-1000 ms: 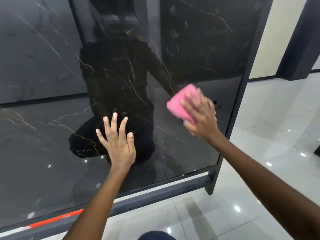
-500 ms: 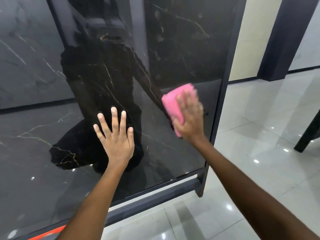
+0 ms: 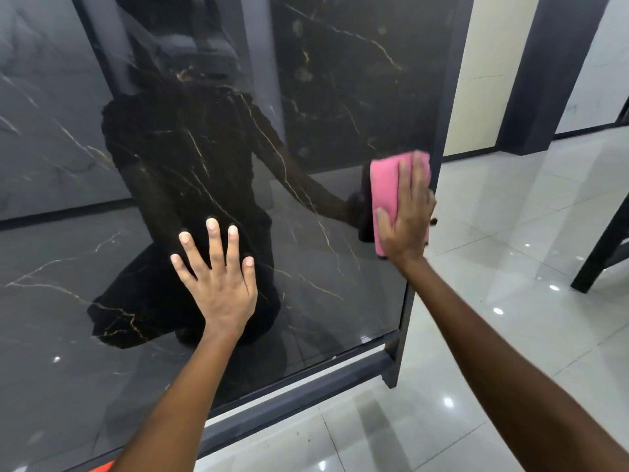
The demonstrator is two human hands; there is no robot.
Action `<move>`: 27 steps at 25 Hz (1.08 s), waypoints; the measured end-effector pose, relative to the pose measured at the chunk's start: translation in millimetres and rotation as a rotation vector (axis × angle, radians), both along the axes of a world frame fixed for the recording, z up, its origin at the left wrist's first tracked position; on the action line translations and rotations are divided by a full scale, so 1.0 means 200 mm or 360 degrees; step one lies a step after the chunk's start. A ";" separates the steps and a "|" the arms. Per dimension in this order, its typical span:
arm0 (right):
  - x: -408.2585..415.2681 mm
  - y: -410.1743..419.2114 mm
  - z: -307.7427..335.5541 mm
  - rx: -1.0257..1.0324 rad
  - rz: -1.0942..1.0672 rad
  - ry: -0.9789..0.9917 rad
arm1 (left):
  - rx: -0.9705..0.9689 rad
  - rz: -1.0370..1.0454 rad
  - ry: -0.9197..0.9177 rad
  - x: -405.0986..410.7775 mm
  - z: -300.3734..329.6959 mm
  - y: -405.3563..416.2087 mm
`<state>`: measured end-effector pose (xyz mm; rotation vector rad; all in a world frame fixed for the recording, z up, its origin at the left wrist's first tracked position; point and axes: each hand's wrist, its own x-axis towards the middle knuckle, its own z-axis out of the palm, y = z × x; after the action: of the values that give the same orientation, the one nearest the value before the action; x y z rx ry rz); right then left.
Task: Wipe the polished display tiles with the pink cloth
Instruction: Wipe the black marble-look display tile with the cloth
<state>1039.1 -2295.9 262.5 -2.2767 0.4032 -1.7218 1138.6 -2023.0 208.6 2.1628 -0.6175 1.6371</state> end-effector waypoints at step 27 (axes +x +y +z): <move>0.18 0.44 -0.05 -0.0428 0.0226 -0.0139 | -0.0157 -0.0004 0.0324 -0.05 -0.29 0.25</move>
<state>1075.4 -2208.8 252.9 -2.3302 -0.0099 -1.8905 1129.3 -1972.1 150.2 2.2184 -0.4695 1.3916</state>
